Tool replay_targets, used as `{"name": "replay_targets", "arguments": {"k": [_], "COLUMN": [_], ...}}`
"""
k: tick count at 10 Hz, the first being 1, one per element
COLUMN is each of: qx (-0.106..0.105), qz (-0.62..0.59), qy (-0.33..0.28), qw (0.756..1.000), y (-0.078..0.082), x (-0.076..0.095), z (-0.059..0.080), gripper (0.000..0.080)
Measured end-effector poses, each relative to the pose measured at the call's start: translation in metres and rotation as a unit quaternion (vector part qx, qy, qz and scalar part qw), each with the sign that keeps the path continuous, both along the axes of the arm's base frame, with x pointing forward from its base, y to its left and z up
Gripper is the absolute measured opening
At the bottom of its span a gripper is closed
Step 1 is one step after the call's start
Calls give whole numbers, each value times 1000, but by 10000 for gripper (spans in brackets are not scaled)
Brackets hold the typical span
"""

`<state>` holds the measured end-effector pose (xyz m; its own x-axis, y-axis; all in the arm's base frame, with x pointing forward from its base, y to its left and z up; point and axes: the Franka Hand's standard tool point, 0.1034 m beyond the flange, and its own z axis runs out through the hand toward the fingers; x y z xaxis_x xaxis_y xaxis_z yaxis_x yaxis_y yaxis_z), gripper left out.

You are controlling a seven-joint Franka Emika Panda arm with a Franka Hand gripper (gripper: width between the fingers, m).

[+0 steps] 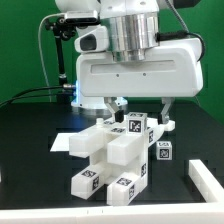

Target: Assemble chair

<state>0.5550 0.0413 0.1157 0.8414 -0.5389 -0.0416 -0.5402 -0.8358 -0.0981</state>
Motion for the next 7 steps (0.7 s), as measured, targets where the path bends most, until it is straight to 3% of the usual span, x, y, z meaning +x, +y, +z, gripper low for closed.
{"name": "replay_targets", "arguments": {"k": [1, 3, 7], "qx": [0, 4, 7], "qz": [1, -72, -193], "qy": [0, 7, 19], "qw": [1000, 997, 981], "y": [0, 1, 1], "x": [0, 0, 1], "z": [0, 0, 0], "gripper": [526, 282, 284]}}
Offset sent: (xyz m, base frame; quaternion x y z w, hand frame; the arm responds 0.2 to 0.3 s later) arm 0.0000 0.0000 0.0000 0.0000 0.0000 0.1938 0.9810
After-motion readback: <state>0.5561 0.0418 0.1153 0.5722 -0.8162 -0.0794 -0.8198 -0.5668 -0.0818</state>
